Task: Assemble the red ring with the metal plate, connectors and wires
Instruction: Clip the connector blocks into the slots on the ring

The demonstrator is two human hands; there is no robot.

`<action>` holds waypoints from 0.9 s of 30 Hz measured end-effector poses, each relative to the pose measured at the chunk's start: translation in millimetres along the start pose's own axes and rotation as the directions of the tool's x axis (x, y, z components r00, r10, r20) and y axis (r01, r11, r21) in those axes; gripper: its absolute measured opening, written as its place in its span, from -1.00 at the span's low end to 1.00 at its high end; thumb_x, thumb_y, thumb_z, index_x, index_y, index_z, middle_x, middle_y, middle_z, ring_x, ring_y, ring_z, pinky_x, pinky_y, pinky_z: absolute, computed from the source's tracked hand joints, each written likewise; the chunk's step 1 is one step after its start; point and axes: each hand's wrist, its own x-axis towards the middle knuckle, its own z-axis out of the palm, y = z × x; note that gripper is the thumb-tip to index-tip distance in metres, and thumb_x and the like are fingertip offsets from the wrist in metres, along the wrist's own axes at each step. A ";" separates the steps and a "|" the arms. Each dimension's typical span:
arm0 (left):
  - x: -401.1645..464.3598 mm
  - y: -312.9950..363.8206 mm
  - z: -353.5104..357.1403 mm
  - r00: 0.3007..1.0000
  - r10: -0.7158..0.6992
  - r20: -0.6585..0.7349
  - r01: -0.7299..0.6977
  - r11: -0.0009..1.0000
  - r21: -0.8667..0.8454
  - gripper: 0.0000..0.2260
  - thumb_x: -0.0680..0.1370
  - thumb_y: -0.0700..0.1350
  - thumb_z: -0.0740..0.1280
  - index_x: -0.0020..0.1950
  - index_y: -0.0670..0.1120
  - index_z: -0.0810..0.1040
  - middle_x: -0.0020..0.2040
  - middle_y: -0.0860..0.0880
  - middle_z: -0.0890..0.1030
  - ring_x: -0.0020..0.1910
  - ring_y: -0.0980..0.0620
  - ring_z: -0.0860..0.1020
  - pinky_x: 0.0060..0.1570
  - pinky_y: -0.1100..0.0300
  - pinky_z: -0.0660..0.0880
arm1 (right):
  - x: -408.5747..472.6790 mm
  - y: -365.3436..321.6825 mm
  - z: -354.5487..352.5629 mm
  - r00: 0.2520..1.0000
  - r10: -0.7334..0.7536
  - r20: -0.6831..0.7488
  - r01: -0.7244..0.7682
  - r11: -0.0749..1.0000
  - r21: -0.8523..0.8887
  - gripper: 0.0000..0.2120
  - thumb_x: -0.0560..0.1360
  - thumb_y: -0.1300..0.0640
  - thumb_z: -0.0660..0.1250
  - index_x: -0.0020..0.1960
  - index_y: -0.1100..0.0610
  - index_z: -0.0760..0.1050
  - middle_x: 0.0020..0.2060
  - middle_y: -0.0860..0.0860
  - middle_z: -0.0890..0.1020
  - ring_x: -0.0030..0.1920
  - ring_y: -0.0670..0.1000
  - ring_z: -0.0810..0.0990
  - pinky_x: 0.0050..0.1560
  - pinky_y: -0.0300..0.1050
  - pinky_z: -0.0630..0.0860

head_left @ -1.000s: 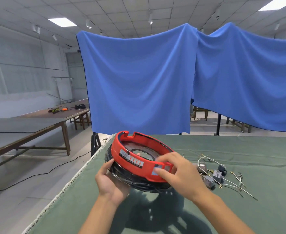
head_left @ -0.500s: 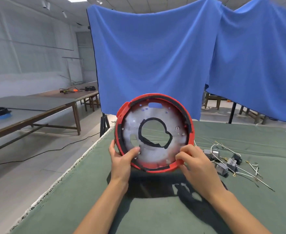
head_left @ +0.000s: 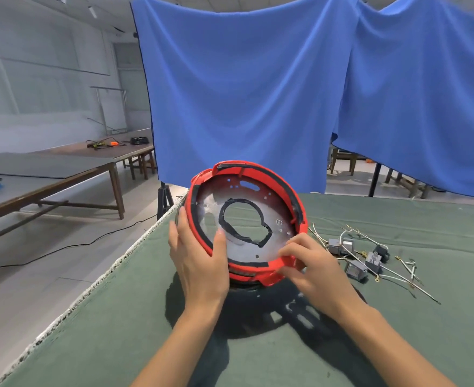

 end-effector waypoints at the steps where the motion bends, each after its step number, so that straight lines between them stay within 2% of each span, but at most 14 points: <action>1: -2.0 0.3 1.4 0.997 0.073 -0.012 -0.072 0.997 0.040 -0.42 0.55 -0.02 0.28 0.52 0.05 0.13 0.50 -0.08 0.21 0.48 -0.05 0.15 0.45 -0.04 0.14 | 0.6 1.2 0.2 1.000 0.010 0.014 -0.010 1.000 0.021 -0.86 0.37 0.29 0.49 -0.10 0.21 0.58 -0.14 -0.02 0.51 -0.22 -0.03 0.46 -0.12 -0.21 0.42; 3: -5.4 -2.5 5.6 0.984 0.179 0.013 -0.179 0.976 0.121 -0.45 0.55 -0.03 0.26 0.51 0.05 0.17 0.52 -0.12 0.17 0.51 -0.08 0.12 0.46 -0.03 0.11 | 1.9 5.1 0.6 0.999 0.023 0.037 -0.025 0.998 0.050 -0.88 0.38 0.29 0.48 -0.11 0.20 0.58 -0.15 -0.04 0.49 -0.22 -0.07 0.46 -0.12 -0.21 0.42; 5: -7.0 -4.9 8.5 0.970 0.233 0.061 -0.240 0.955 0.172 -0.55 0.56 0.01 0.21 0.44 0.00 0.33 0.51 -0.19 0.17 0.51 -0.13 0.13 0.45 -0.10 0.14 | 2.4 10.4 0.4 0.997 0.058 0.053 -0.062 0.994 0.084 -0.88 0.38 0.29 0.47 -0.13 0.17 0.58 -0.15 -0.06 0.49 -0.24 -0.12 0.45 -0.13 -0.16 0.43; 7: -6.4 -7.2 12.2 0.928 0.355 0.110 -0.371 0.890 0.264 -0.67 0.57 0.01 0.16 0.18 -0.11 0.58 0.47 -0.24 0.26 0.48 -0.21 0.19 0.39 -0.20 0.22 | 2.3 15.6 -0.2 0.992 0.110 0.062 -0.117 0.986 0.120 -0.88 0.38 0.27 0.47 -0.14 0.11 0.58 -0.15 -0.09 0.50 -0.27 -0.14 0.45 -0.14 -0.16 0.43; 9: -7.5 -9.9 20.4 0.831 0.522 0.191 -0.555 0.758 0.344 -0.69 0.57 -0.03 0.17 -0.11 -0.15 0.65 0.35 -0.23 0.43 0.40 -0.25 0.33 0.32 -0.21 0.29 | 3.3 18.9 -1.7 0.988 0.140 0.070 -0.148 0.980 0.134 -0.84 0.38 0.23 0.48 -0.13 0.02 0.58 -0.14 -0.13 0.52 -0.29 -0.18 0.45 -0.16 -0.25 0.39; 11: -11.5 -8.7 28.9 0.734 0.627 0.260 -0.677 0.652 0.341 -0.65 0.57 -0.04 0.19 -0.27 -0.17 0.63 0.02 -0.14 0.63 0.11 -0.22 0.56 0.13 -0.11 0.45 | 5.4 19.7 -4.0 0.987 0.145 0.066 -0.154 0.978 0.144 -0.81 0.37 0.25 0.47 -0.11 -0.01 0.60 -0.14 -0.14 0.54 -0.28 -0.20 0.46 -0.19 -0.37 0.34; 12: -12.8 -8.5 32.3 0.696 0.660 0.283 -0.716 0.608 0.341 -0.64 0.57 -0.03 0.20 -0.32 -0.16 0.61 -0.18 -0.09 0.62 -0.10 -0.17 0.59 -0.05 -0.03 0.48 | 6.6 19.7 -5.9 0.986 0.154 0.063 -0.162 0.974 0.155 -0.79 0.37 0.28 0.47 -0.11 -0.01 0.61 -0.14 -0.13 0.55 -0.28 -0.21 0.46 -0.19 -0.40 0.34; 13: -13.6 -8.0 35.0 0.667 0.680 0.304 -0.743 0.574 0.346 -0.63 0.57 -0.02 0.21 -0.36 -0.14 0.58 -0.31 -0.05 0.57 -0.25 -0.12 0.56 -0.20 0.03 0.46 | 7.5 19.4 -8.7 0.984 0.167 0.064 -0.176 0.969 0.171 -0.77 0.37 0.29 0.46 -0.11 -0.01 0.61 -0.13 -0.12 0.56 -0.29 -0.20 0.46 -0.20 -0.41 0.34; 15: -13.6 -5.0 37.9 0.637 0.691 0.343 -0.769 0.538 0.346 -0.63 0.57 0.00 0.22 -0.40 -0.11 0.54 -0.43 -0.02 0.50 -0.36 -0.07 0.49 -0.34 0.08 0.40 | 7.8 19.2 -15.8 0.979 0.194 0.066 -0.204 0.956 0.210 -0.73 0.36 0.31 0.45 -0.12 -0.06 0.61 -0.14 -0.10 0.60 -0.32 -0.13 0.46 -0.22 -0.39 0.37; 18: -12.5 2.4 41.3 0.658 0.656 0.370 -0.752 0.546 0.369 -0.60 0.55 0.03 0.19 -0.47 -0.09 0.46 -0.51 -0.01 0.47 -0.47 -0.05 0.46 -0.45 0.15 0.34 | 6.9 24.5 -31.7 0.966 0.257 0.033 -0.256 0.931 0.262 -0.67 0.37 0.35 0.37 -0.10 -0.08 0.61 -0.14 -0.12 0.64 -0.26 -0.05 0.55 -0.17 -0.28 0.48; 20: -11.5 7.1 44.1 0.691 0.631 0.353 -0.722 0.572 0.390 -0.58 0.52 0.01 0.18 -0.52 -0.09 0.40 -0.57 -0.02 0.43 -0.55 -0.05 0.43 -0.52 0.20 0.28 | 6.6 31.4 -43.5 0.940 0.336 -0.051 -0.307 0.903 0.301 -0.69 0.36 0.33 0.32 -0.13 -0.06 0.63 -0.17 -0.19 0.65 -0.24 -0.05 0.58 -0.18 -0.26 0.49; 22: -9.4 9.6 46.9 0.717 0.621 0.317 -0.695 0.595 0.404 -0.59 0.49 -0.02 0.18 -0.56 -0.09 0.38 -0.60 -0.02 0.40 -0.59 -0.04 0.40 -0.53 0.25 0.20 | 4.9 43.9 -53.0 0.892 0.426 -0.150 -0.379 0.887 0.262 -0.71 0.37 0.31 0.30 -0.21 -0.09 0.59 -0.23 -0.19 0.63 -0.23 -0.04 0.59 -0.17 -0.19 0.48; 24: -7.8 8.2 48.9 0.727 0.620 0.296 -0.683 0.607 0.405 -0.60 0.48 -0.04 0.18 -0.57 -0.09 0.37 -0.61 -0.02 0.39 -0.60 -0.04 0.38 -0.51 0.27 0.16 | 0.8 58.1 -57.5 0.836 0.516 -0.187 -0.505 0.857 0.108 -0.76 0.40 0.24 0.31 -0.22 -0.10 0.57 -0.14 -0.12 0.63 -0.13 0.00 0.59 -0.09 -0.08 0.50; 27: -6.5 3.0 50.5 0.743 0.606 0.283 -0.666 0.628 0.403 -0.60 0.48 -0.06 0.18 -0.57 -0.10 0.37 -0.60 -0.03 0.39 -0.60 -0.05 0.37 -0.55 0.22 0.20 | -7.8 75.2 -51.4 0.776 0.619 -0.124 -0.628 0.738 -0.248 -0.79 0.44 0.14 0.27 0.01 -0.06 0.58 0.07 -0.05 0.58 0.12 0.06 0.48 0.00 -0.05 0.46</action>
